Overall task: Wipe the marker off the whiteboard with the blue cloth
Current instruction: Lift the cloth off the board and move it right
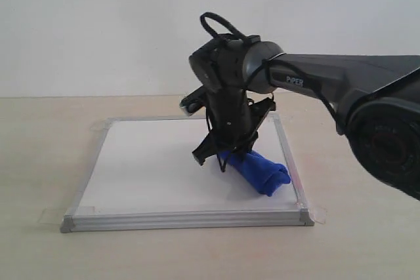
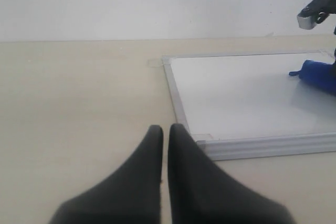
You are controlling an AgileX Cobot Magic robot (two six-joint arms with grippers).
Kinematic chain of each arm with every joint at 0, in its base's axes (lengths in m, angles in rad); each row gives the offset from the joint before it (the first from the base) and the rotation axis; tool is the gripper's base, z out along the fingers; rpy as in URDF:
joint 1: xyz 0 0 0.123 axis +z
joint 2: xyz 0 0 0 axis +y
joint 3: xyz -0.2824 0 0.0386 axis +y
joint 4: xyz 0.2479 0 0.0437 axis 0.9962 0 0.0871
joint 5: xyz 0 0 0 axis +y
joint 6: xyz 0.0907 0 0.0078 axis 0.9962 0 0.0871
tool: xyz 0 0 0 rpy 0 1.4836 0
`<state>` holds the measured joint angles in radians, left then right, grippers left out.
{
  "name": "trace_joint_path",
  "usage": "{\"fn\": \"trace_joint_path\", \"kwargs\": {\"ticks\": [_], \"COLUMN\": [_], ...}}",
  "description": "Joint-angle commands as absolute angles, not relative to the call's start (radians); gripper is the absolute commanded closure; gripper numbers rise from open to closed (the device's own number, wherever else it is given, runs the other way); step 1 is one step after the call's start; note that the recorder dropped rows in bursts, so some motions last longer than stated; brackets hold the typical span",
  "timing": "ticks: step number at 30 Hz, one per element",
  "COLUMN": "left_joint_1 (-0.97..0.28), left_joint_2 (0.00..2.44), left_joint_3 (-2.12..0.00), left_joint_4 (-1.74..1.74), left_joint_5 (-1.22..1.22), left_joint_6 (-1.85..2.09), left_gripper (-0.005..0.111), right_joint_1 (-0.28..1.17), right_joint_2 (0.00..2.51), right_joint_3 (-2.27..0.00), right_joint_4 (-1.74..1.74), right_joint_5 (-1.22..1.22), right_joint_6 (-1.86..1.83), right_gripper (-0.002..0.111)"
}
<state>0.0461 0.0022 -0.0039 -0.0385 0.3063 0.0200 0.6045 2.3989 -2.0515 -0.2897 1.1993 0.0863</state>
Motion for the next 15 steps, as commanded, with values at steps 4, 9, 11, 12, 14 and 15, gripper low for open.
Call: {"fn": "trace_joint_path", "kwargs": {"ticks": [4, 9, 11, 12, 14, 15], "left_joint_1": [0.048, 0.048, 0.048, 0.048, 0.048, 0.048], "left_joint_2": [0.000, 0.000, 0.000, 0.000, 0.000, 0.000], "left_joint_3": [0.000, 0.000, 0.000, 0.000, 0.000, 0.000], "left_joint_4": [-0.041, -0.041, -0.041, -0.041, -0.041, -0.041], "left_joint_5": [0.307, 0.307, 0.307, 0.307, 0.307, 0.307], "left_joint_6": [0.015, 0.015, 0.015, 0.015, 0.015, 0.015], "left_gripper": [0.103, 0.103, 0.103, 0.103, 0.103, 0.103], "right_joint_1": [0.511, 0.449, 0.439, 0.434, 0.424, 0.421], "right_joint_2": [2.385, 2.342, 2.315, 2.300, 2.254, 2.237], "right_joint_3": [-2.059, -2.055, -2.055, -2.055, -2.055, -2.055], "right_joint_4": [-0.199, -0.149, -0.142, -0.142, -0.147, -0.146], "right_joint_5": [1.221, 1.221, 1.221, 1.221, 1.221, 1.221], "right_joint_6": [-0.025, 0.000, 0.000, 0.000, 0.000, 0.000], "right_gripper": [0.109, 0.109, 0.109, 0.109, 0.109, 0.109]}}
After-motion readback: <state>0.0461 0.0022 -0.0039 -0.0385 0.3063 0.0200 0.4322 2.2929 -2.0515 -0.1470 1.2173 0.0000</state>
